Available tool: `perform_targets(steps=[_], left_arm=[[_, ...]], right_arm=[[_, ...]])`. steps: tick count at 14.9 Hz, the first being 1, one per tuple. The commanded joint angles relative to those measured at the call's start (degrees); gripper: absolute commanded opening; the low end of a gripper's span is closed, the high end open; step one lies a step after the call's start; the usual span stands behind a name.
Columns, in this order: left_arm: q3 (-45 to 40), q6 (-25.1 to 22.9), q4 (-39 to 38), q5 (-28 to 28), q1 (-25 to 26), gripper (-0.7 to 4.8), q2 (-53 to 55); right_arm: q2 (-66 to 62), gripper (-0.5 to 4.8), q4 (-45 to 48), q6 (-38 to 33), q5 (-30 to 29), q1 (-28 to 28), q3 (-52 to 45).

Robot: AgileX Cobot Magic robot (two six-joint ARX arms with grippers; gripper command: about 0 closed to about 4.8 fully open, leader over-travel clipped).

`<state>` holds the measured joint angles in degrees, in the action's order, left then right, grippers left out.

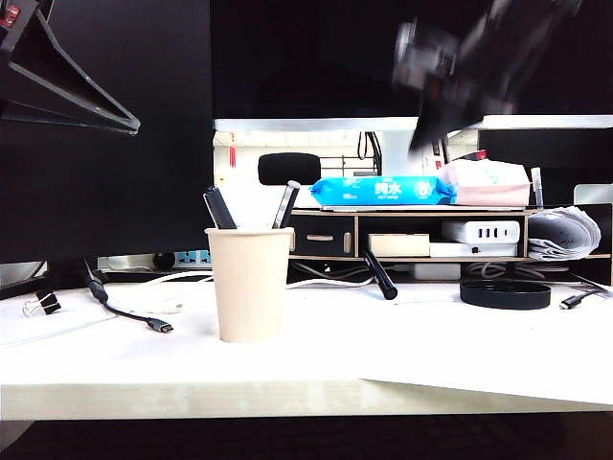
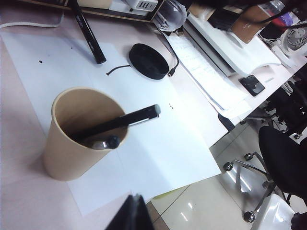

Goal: Pick up the marker from the paper cup and put it on the table.

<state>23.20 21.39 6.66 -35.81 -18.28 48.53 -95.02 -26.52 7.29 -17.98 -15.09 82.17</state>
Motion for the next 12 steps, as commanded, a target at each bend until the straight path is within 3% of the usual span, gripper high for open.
perform_targets(steps=[1,7,12], left_arm=[[0.37,-0.39,0.74,-0.07,0.02,-0.05,-0.20],[0.37,-0.42,0.74,-0.28,0.02,-0.05,-0.20],[0.37,-0.39,0.76,-0.44,0.02,-0.05,-0.50]], right_arm=[[7.19,-0.01,-1.18,0.44,-0.26,-0.15,0.17],[25.62,-0.01,-1.84,0.02,-0.35,-0.15,-6.34],[41.07,-0.01,5.16,-6.47,-1.68,-0.22,-24.65]])
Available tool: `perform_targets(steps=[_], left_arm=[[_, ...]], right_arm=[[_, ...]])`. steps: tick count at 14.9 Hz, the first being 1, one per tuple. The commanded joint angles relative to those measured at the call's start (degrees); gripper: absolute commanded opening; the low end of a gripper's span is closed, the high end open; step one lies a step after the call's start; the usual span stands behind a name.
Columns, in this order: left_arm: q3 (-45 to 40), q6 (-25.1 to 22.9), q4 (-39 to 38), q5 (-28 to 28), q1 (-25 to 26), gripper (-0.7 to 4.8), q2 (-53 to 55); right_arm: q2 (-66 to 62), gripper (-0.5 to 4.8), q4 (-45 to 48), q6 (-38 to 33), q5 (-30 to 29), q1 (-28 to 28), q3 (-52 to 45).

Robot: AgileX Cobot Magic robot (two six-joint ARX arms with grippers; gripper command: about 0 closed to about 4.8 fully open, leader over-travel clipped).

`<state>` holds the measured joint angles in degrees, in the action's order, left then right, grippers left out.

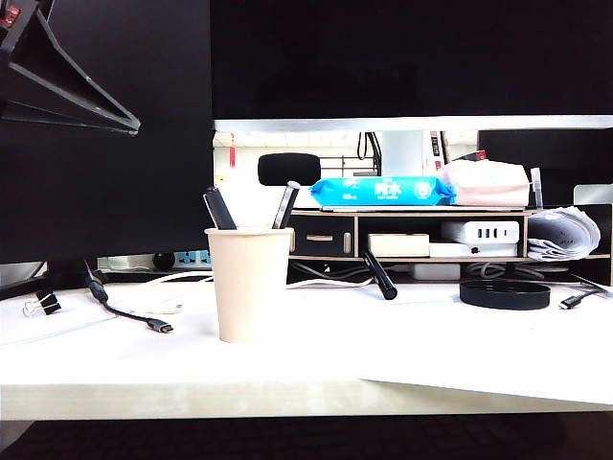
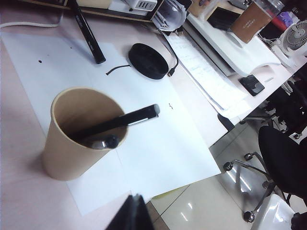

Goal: Pick up the marker from the paper cup and put it on the table.

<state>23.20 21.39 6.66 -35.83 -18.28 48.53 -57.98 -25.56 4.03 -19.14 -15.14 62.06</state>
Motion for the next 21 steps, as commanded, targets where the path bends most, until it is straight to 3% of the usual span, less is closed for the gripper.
perform_targets(steps=[1,6,10,13,16,19,21], left_arm=[[0.37,-0.42,0.72,-0.26,0.02,-0.05,-1.29],[0.35,-0.44,-1.64,7.30,0.02,-0.05,-14.16],[0.31,-7.96,-18.08,19.89,0.02,-0.05,-34.18],[0.22,-7.41,-24.98,26.93,0.02,-0.05,-44.00],[0.02,-6.43,-29.70,32.00,0.04,-0.05,-48.33],[-2.91,-3.52,-29.20,36.81,0.04,-0.05,-48.33],[-6.25,-4.11,-26.91,37.13,0.04,-0.05,-48.33]], right_arm=[[7.39,-0.01,6.10,-4.35,-0.50,-0.17,-8.11],[18.69,-0.01,9.92,-5.57,-0.48,-0.17,-15.15],[24.85,-0.01,10.93,-6.80,-0.55,-0.20,-16.48],[29.11,-0.01,14.43,-12.57,-2.01,-0.39,-21.11],[33.31,-0.01,16.63,-15.04,-2.38,-0.37,-26.95],[35.21,-0.01,18.53,-14.93,-0.15,-0.33,-31.45],[34.99,-0.01,22.80,-14.56,1.75,-0.33,-35.74]])
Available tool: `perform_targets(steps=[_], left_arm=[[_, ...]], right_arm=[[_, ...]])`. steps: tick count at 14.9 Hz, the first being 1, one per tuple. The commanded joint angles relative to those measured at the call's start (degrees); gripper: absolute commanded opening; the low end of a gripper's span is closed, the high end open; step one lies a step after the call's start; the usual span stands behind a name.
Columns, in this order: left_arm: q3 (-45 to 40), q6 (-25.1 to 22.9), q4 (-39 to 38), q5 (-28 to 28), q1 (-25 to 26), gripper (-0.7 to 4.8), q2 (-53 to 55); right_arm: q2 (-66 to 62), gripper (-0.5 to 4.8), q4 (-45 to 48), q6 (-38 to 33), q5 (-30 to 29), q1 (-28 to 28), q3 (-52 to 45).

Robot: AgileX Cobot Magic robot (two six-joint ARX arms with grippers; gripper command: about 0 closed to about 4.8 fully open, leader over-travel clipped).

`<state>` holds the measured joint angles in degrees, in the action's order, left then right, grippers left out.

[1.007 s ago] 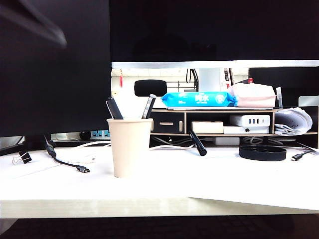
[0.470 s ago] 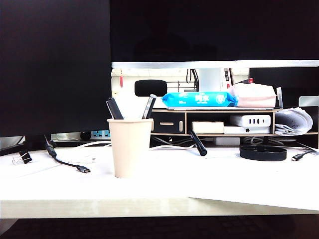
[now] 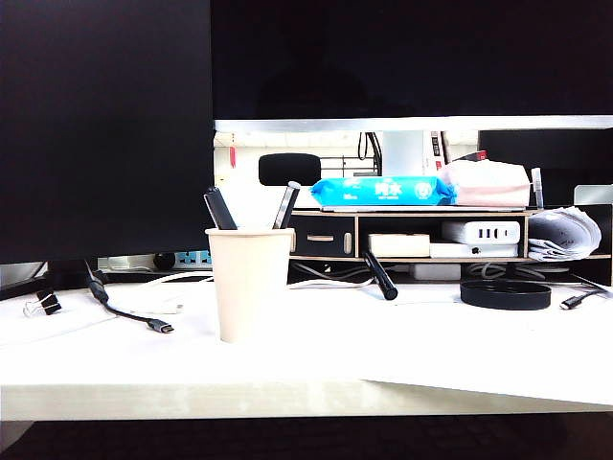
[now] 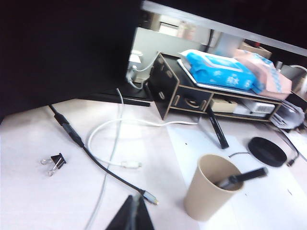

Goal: Pick up the marker from the paper cup and put it on the table.

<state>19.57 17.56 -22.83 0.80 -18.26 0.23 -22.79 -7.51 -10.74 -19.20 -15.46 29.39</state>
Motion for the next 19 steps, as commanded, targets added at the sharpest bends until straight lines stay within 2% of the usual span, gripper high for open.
perform_targets(steps=[1,5,6,8,11,14,19], left_arm=[[-3.72,-0.17,2.60,0.50,0.02,-0.05,-0.02],[-9.35,-1.55,3.08,0.50,0.02,-0.05,-0.02],[-10.47,-1.57,3.28,0.50,0.02,-0.05,-0.02],[-12.61,-4.66,4.90,0.52,0.04,-0.05,-0.02],[-15.50,-6.36,7.56,0.52,0.04,-0.05,-0.02],[-18.75,-8.09,12.33,0.55,0.04,-0.05,-0.02],[-19.04,-7.61,13.07,0.48,0.04,-0.05,-0.02]], right_arm=[[-0.20,-0.01,8.11,0.22,3.43,0.00,-5.40],[-0.98,-0.01,18.10,0.28,10.67,-0.02,-13.14],[-1.36,-0.01,18.25,0.28,10.73,0.00,-14.08],[-1.64,-0.01,18.01,0.35,10.56,0.00,-15.91],[-1.66,-0.01,18.01,5.35,10.62,0.02,-17.05],[-1.70,-0.01,18.12,6.40,10.60,0.02,-17.05],[-1.95,-0.01,17.99,7.91,11.61,-0.02,-17.03]])
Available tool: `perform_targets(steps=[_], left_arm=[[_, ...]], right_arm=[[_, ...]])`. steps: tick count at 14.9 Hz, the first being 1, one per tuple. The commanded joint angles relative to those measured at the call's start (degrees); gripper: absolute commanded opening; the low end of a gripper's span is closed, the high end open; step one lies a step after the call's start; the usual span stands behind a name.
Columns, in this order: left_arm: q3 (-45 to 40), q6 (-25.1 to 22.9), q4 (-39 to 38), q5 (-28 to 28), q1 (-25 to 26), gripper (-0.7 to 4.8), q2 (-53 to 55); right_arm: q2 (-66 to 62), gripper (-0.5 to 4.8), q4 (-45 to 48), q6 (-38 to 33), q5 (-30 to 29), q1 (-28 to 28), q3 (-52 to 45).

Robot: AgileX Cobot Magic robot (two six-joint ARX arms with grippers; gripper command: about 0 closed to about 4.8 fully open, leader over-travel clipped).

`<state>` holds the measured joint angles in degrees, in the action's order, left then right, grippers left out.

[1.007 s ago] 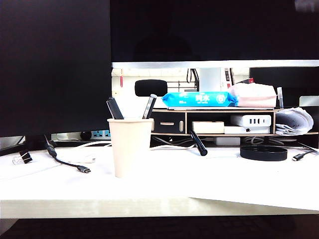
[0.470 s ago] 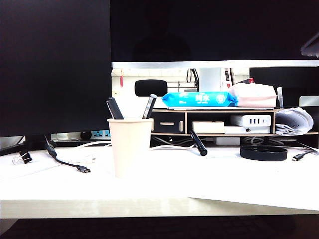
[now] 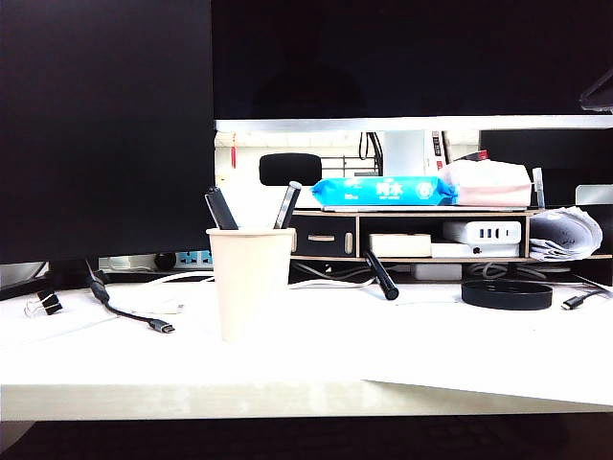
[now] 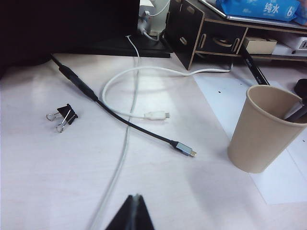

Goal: Pick up the marker from the paper cup and put it on the table.

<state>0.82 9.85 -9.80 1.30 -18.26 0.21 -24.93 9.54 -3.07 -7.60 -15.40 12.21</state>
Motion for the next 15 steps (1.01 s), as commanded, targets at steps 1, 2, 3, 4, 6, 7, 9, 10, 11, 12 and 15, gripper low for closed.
perform_targets(steps=[1,2,3,4,6,7,9,10,11,12,15], left_arm=[[-0.28,0.00,0.04,0.00,0.04,-0.05,0.00],[-0.28,0.02,0.04,-0.02,0.04,-0.05,0.00],[-0.28,0.04,-0.13,-0.11,0.04,-0.05,0.00],[-0.28,-0.13,-0.35,-0.15,0.04,-0.05,0.00],[-0.28,-5.27,-0.35,1.57,0.04,-0.05,0.00],[-0.28,-7.76,-0.33,1.57,0.04,-0.05,0.00],[-0.28,-11.80,-0.31,1.70,0.04,-0.05,0.00],[-0.28,-11.78,-0.31,1.70,0.04,-0.05,0.00],[-0.28,-11.80,-0.31,1.70,0.04,-0.05,0.00],[-0.28,-11.78,-0.31,1.68,0.04,-0.05,0.00],[-0.28,-11.76,0.37,1.68,0.04,-0.05,0.00]], right_arm=[[0.22,-0.01,0.83,0.24,0.00,-0.09,0.15],[0.22,-0.01,0.55,0.24,-0.02,-0.09,0.15],[0.22,-0.01,0.50,0.24,-0.02,-0.09,0.15],[0.22,-0.01,0.55,0.24,0.00,-0.09,0.15],[0.22,-0.01,0.66,0.28,0.04,-0.09,0.15],[0.22,0.00,0.81,0.37,0.13,-0.07,0.15],[0.15,-0.01,0.83,3.52,0.81,-0.02,0.15],[0.15,-0.01,1.05,4.63,1.51,-0.04,0.15],[0.15,-0.01,1.46,6.10,1.55,-0.02,0.15],[0.15,-0.01,1.42,7.56,1.49,-0.02,0.13],[0.15,-0.01,4.83,7.67,1.44,-0.02,-1.25]])
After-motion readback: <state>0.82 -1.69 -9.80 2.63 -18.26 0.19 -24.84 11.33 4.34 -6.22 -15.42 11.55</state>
